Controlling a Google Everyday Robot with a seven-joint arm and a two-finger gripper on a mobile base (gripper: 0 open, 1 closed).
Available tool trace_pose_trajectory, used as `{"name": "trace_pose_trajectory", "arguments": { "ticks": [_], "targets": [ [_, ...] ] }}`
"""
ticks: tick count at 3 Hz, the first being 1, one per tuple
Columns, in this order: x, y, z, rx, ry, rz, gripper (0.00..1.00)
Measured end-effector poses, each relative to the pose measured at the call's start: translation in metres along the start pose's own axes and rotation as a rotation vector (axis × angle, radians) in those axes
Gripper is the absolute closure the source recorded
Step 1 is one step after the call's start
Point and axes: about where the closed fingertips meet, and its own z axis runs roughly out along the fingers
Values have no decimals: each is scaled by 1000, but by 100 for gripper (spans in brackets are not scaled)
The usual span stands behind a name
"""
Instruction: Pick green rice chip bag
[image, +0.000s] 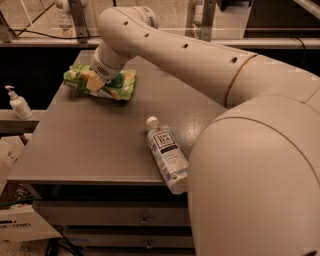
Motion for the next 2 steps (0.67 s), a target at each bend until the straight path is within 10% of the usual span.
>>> {"name": "trace_pose_trajectory", "arguments": {
  "ticks": [2],
  "targets": [
    [-28, -22, -89, 76, -221, 40, 100]
  ]
}}
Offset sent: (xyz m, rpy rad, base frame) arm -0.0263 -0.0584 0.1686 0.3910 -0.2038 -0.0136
